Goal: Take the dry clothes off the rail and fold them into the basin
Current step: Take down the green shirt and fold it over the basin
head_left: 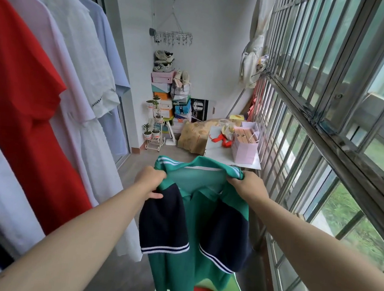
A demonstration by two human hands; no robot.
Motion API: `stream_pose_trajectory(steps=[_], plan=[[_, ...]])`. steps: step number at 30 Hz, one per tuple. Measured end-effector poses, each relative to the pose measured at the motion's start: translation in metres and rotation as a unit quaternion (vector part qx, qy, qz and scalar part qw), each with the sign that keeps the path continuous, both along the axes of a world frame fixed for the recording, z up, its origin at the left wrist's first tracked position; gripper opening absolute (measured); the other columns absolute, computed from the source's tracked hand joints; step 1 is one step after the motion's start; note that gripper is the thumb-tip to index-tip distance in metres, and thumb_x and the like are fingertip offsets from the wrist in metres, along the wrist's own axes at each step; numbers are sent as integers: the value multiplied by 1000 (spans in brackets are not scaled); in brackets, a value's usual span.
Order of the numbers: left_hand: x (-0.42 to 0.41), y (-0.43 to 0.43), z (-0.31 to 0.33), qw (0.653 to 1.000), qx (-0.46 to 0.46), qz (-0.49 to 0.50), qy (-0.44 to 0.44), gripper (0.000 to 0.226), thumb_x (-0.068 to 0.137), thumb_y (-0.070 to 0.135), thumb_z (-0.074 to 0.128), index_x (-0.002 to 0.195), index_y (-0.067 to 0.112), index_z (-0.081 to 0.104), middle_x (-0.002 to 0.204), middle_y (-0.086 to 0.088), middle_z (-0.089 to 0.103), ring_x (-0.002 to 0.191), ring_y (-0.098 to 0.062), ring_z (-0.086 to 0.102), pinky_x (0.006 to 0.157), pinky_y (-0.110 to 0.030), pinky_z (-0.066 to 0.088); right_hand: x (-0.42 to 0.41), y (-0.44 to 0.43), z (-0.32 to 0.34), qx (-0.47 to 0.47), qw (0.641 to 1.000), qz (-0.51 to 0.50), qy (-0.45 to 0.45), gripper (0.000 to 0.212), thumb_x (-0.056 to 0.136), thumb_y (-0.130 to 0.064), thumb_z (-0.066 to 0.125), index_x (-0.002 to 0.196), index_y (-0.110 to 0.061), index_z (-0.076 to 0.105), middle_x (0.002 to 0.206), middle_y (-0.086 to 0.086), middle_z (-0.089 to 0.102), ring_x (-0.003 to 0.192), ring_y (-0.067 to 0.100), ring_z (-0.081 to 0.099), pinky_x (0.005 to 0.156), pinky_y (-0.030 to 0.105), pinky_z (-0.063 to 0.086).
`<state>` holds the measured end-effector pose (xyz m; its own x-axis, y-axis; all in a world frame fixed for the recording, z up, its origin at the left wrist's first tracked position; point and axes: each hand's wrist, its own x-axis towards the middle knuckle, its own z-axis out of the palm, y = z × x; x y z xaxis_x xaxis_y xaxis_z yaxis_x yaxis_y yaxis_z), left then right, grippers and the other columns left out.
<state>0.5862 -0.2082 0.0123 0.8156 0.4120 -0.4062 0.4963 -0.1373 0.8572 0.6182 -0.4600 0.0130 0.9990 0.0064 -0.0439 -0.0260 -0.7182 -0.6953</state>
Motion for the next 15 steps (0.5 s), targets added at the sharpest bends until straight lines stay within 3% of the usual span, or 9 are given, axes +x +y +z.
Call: stream_pose_trajectory(steps=[2, 4, 7, 10, 12, 15], plan=[[1, -10, 3, 998, -67, 12, 2, 20, 88, 8, 50, 108, 10, 48, 121, -12, 46, 106, -32, 49, 57, -40, 54, 2, 5, -2, 41, 999, -24, 18, 21, 90, -36, 58, 99, -16, 62, 87, 3, 59, 79, 22, 54, 68, 29, 41], [1, -16, 5, 997, -71, 21, 6, 26, 89, 8, 49, 115, 8, 46, 122, -12, 42, 107, -35, 48, 65, -45, 55, 4, 8, -3, 70, 996, -43, 39, 26, 92, -34, 56, 108, -14, 62, 88, 4, 58, 79, 24, 55, 67, 30, 43], [2, -24, 6, 999, -45, 23, 8, 37, 90, 9, 47, 127, 6, 44, 132, -10, 39, 109, -35, 48, 75, -49, 57, 5, 12, -4, 146, 982, -81, 93, 16, 93, -28, 53, 98, -13, 55, 70, 5, 50, 56, 22, 50, 46, 27, 42], [-2, -36, 7, 984, -172, 46, 6, 39, 93, 5, 44, 131, 13, 39, 146, -9, 25, 119, -34, 40, 75, -48, 56, 4, 14, -3, 286, 932, -129, 183, 12, 94, -23, 52, 95, -12, 48, 84, 11, 49, 50, 19, 49, 35, 15, 39], [-1, -40, 7, 965, -247, 87, 10, 45, 95, 8, 43, 139, 16, 34, 152, -10, 20, 128, -38, 36, 73, -48, 56, 2, 16, -3, 349, 898, -143, 228, 19, 94, -23, 52, 104, -9, 46, 90, 15, 54, 53, 22, 54, 34, 19, 45], [5, -45, 3, 962, -244, 120, 8, 38, 98, 14, 39, 136, 17, 39, 148, -14, 30, 124, -43, 40, 63, -54, 57, -3, 22, 1, 387, 875, -128, 260, 23, 97, -25, 49, 107, -6, 42, 78, 18, 60, 55, 26, 59, 45, 29, 54]])
